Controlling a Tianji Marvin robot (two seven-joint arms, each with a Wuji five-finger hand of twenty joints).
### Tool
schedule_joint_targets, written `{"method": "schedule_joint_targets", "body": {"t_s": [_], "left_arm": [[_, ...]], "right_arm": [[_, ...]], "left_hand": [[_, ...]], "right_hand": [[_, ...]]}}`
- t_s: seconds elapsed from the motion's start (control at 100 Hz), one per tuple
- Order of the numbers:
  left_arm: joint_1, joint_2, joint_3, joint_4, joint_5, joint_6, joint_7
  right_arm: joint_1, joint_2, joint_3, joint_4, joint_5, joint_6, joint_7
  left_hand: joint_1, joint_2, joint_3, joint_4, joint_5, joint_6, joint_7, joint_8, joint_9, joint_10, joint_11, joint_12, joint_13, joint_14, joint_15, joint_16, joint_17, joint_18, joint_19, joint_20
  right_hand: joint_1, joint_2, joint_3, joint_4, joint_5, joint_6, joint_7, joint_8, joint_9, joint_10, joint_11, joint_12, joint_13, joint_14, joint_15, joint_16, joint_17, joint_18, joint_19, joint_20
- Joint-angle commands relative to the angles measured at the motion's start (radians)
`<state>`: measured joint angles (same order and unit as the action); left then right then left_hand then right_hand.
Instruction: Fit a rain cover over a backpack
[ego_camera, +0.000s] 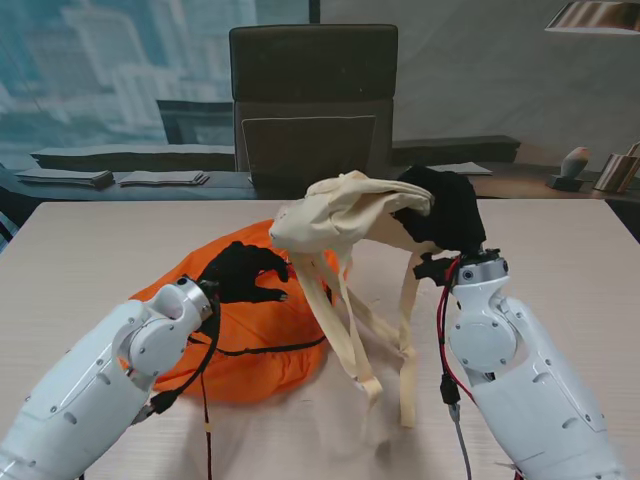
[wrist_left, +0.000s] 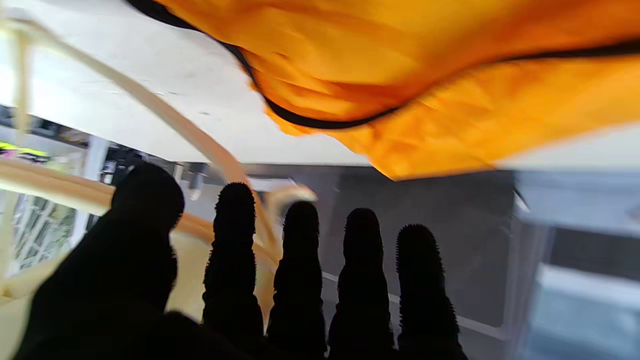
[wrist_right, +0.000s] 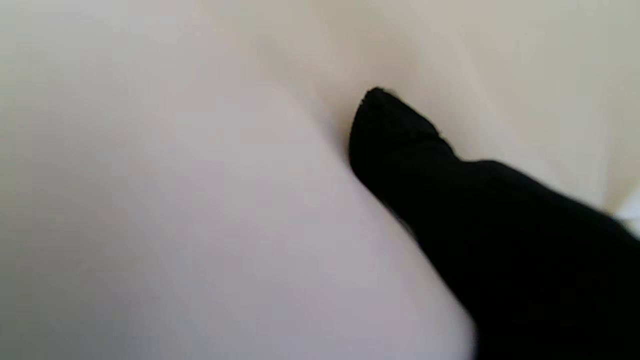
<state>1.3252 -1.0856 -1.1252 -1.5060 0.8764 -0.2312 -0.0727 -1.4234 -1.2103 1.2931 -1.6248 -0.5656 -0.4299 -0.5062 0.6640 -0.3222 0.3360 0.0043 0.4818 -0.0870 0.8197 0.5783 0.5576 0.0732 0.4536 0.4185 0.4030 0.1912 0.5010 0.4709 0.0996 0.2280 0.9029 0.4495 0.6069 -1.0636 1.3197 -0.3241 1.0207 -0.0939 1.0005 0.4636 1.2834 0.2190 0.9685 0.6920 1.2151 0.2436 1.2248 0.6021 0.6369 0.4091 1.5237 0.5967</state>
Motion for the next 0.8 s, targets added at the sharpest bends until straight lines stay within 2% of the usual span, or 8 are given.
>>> {"method": "schedule_joint_targets", "body": {"t_s": [0.0, 0.11, 0.25, 0.39, 0.48, 0.57, 0.7, 0.79], "left_arm": [[0.025, 0.024, -0.024, -0.007, -0.021, 0.031, 0.002], [0.064, 0.037, -0.086, -0.029, 0.078, 0.069, -0.022], [0.082, 0.057, -0.108, -0.031, 0.237, 0.119, -0.06], [0.061, 0.075, -0.078, 0.015, 0.358, 0.183, -0.126], [0.021, 0.077, -0.028, 0.08, 0.378, 0.232, -0.106], [-0.016, 0.076, 0.028, 0.119, 0.368, 0.301, -0.116], [-0.065, 0.07, 0.098, 0.152, 0.308, 0.376, -0.149], [-0.089, 0.058, 0.138, 0.184, 0.224, 0.409, -0.106]], "right_arm": [[-0.02, 0.003, -0.003, -0.021, -0.001, 0.0, 0.019], [-0.046, 0.003, -0.009, -0.049, 0.029, 0.014, 0.041], [-0.062, 0.002, -0.021, -0.08, 0.071, 0.042, 0.071], [-0.075, 0.005, -0.019, -0.117, 0.103, 0.048, 0.104], [-0.086, 0.009, -0.013, -0.14, 0.121, 0.043, 0.128], [-0.089, 0.011, -0.009, -0.148, 0.125, 0.032, 0.138], [-0.089, 0.009, -0.025, -0.158, 0.142, 0.054, 0.142], [-0.084, 0.01, -0.047, -0.143, 0.135, 0.066, 0.147]], "left_hand": [[-0.012, -0.019, 0.021, -0.034, 0.0, -0.019, 0.037, 0.06, -0.001, -0.023, 0.035, 0.047, 0.008, 0.015, 0.032, 0.034, -0.012, -0.011, 0.04, 0.031], [-0.086, -0.04, 0.019, -0.025, -0.152, 0.043, -0.087, 0.039, -0.147, -0.011, 0.003, 0.065, -0.116, 0.0, -0.007, 0.037, -0.083, -0.025, -0.004, 0.011], [-0.072, -0.042, -0.157, -0.03, -0.296, 0.117, -0.348, -0.21, -0.353, -0.001, -0.143, -0.046, -0.291, -0.042, -0.166, -0.054, -0.169, -0.022, -0.199, -0.097], [-0.041, -0.049, -0.235, -0.025, -0.329, 0.152, -0.485, -0.327, -0.382, 0.033, -0.266, -0.107, -0.323, -0.051, -0.293, -0.118, -0.168, 0.0, -0.4, -0.145], [-0.027, -0.06, -0.223, -0.023, -0.327, 0.163, -0.488, -0.33, -0.368, 0.033, -0.197, -0.054, -0.298, -0.045, -0.245, -0.08, -0.169, 0.011, -0.41, -0.125], [-0.02, -0.088, -0.124, -0.019, -0.28, 0.163, -0.358, -0.26, -0.219, 0.029, -0.054, 0.036, -0.171, -0.013, -0.144, -0.015, -0.173, 0.043, -0.373, -0.101], [0.011, -0.125, 0.235, -0.04, -0.026, 0.048, -0.086, -0.092, 0.16, -0.039, 0.154, 0.204, 0.154, -0.005, 0.042, 0.077, -0.135, 0.062, -0.217, -0.096], [0.237, -0.115, 0.124, -0.071, 0.051, -0.075, 0.12, -0.059, 0.367, -0.065, 0.124, 0.494, 0.27, 0.011, 0.143, 0.121, -0.079, 0.046, -0.111, -0.047]], "right_hand": [[0.068, 0.12, 0.094, 0.013, 0.041, -0.113, 0.095, 0.063, 0.017, 0.048, 0.023, 0.024, 0.039, -0.018, 0.047, 0.026, -0.007, -0.012, 0.021, 0.028], [0.069, 0.12, 0.095, 0.013, 0.041, -0.113, 0.095, 0.064, 0.017, 0.048, 0.023, 0.024, 0.039, -0.018, 0.048, 0.026, -0.007, -0.012, 0.02, 0.03], [0.071, 0.119, 0.094, 0.014, 0.04, -0.11, 0.095, 0.065, 0.016, 0.051, 0.023, 0.023, 0.038, -0.017, 0.047, 0.026, -0.007, -0.012, 0.019, 0.032], [0.07, 0.12, 0.094, 0.014, 0.04, -0.11, 0.095, 0.065, 0.015, 0.05, 0.023, 0.022, 0.038, -0.017, 0.048, 0.027, -0.007, -0.009, 0.018, 0.034], [0.068, 0.12, 0.093, 0.013, 0.04, -0.112, 0.095, 0.066, 0.015, 0.05, 0.023, 0.022, 0.038, -0.018, 0.048, 0.027, -0.007, -0.008, 0.018, 0.035], [0.067, 0.121, 0.094, 0.013, 0.04, -0.112, 0.095, 0.066, 0.016, 0.045, 0.023, 0.021, 0.038, -0.02, 0.047, 0.026, -0.006, -0.008, 0.018, 0.036], [0.066, 0.12, 0.095, 0.013, 0.039, -0.116, 0.095, 0.067, 0.015, 0.045, 0.022, 0.02, 0.039, -0.023, 0.045, 0.025, -0.002, -0.011, 0.017, 0.037], [0.063, 0.122, 0.095, 0.012, 0.037, -0.122, 0.094, 0.068, 0.013, 0.04, 0.022, 0.019, 0.035, -0.026, 0.041, 0.024, -0.002, -0.012, 0.017, 0.038]]}}
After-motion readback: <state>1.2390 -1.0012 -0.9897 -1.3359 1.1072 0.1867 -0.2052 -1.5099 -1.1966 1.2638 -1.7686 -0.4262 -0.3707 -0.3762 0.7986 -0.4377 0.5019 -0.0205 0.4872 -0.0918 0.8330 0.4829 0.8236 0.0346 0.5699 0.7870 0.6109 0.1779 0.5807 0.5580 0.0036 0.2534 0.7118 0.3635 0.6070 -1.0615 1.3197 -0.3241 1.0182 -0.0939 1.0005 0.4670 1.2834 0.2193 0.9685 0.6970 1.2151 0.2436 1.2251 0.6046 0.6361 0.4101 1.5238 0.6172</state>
